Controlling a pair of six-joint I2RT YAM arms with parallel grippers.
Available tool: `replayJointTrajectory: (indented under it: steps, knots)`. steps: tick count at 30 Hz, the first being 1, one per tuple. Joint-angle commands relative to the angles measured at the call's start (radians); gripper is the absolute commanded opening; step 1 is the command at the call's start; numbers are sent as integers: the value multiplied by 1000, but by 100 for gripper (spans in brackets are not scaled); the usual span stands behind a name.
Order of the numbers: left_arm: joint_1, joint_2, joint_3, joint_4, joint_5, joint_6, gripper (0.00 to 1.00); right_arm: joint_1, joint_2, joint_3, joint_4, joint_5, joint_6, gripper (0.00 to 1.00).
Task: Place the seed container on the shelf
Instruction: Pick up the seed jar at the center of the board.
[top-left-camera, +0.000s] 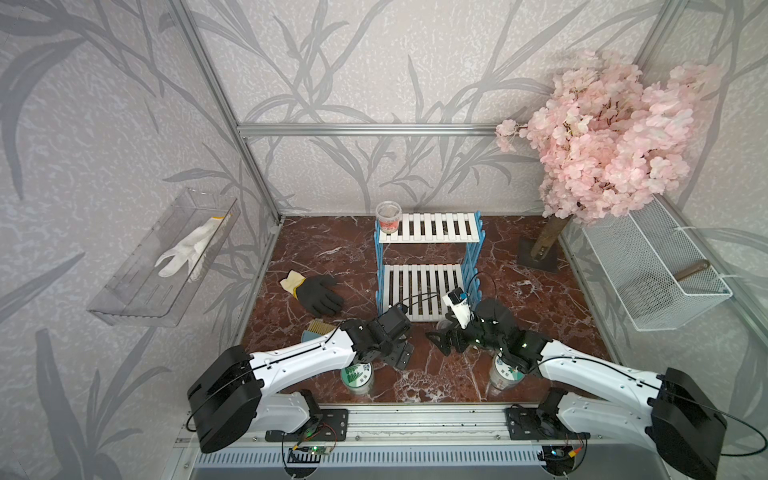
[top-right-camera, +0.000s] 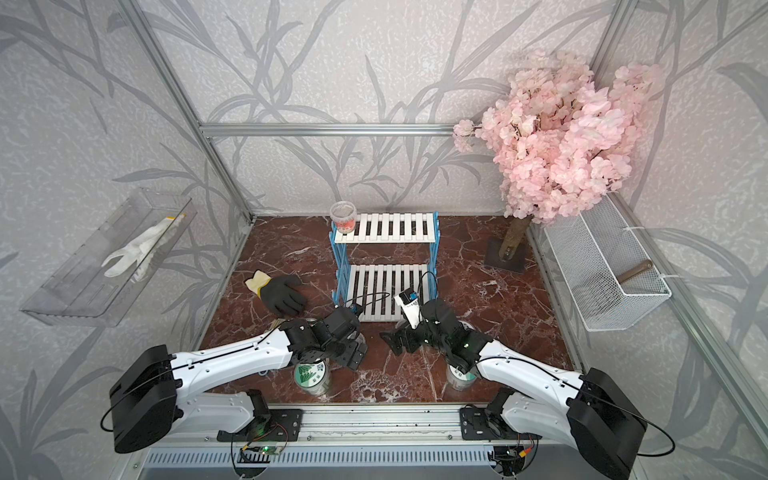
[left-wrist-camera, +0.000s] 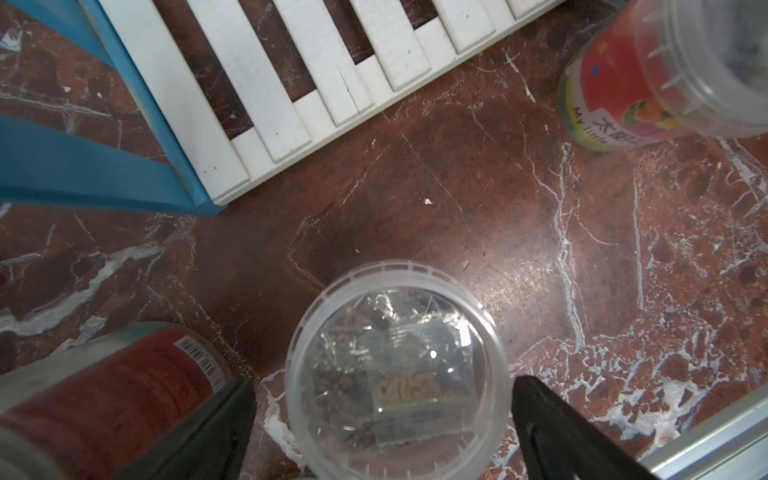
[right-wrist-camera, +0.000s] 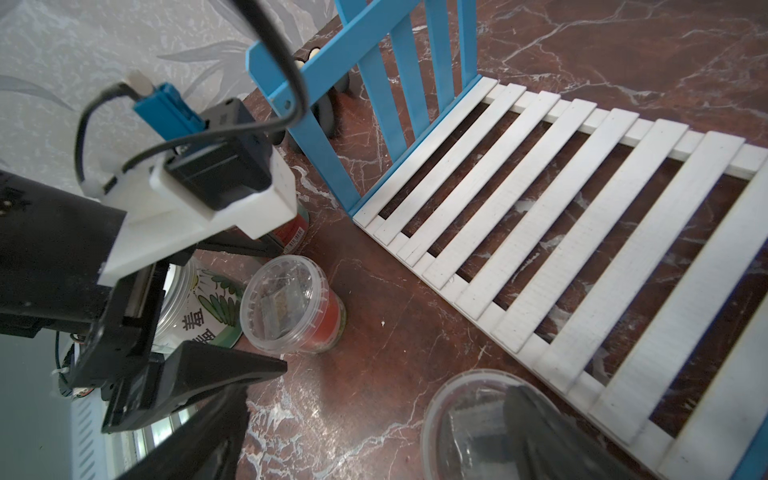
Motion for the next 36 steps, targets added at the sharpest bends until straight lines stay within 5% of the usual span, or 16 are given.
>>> replayJointTrajectory:
  steps: [1, 10, 36]
  knots:
    - [6, 6, -2, 15, 8, -4, 99, 3, 12, -11, 43, 5, 16, 100]
    - [6, 64, 12, 28, 34, 6, 89, 3, 39, -6, 66, -13, 38, 100]
    - [8, 19, -9, 43, 27, 8, 88, 7, 62, -26, 91, -9, 62, 99]
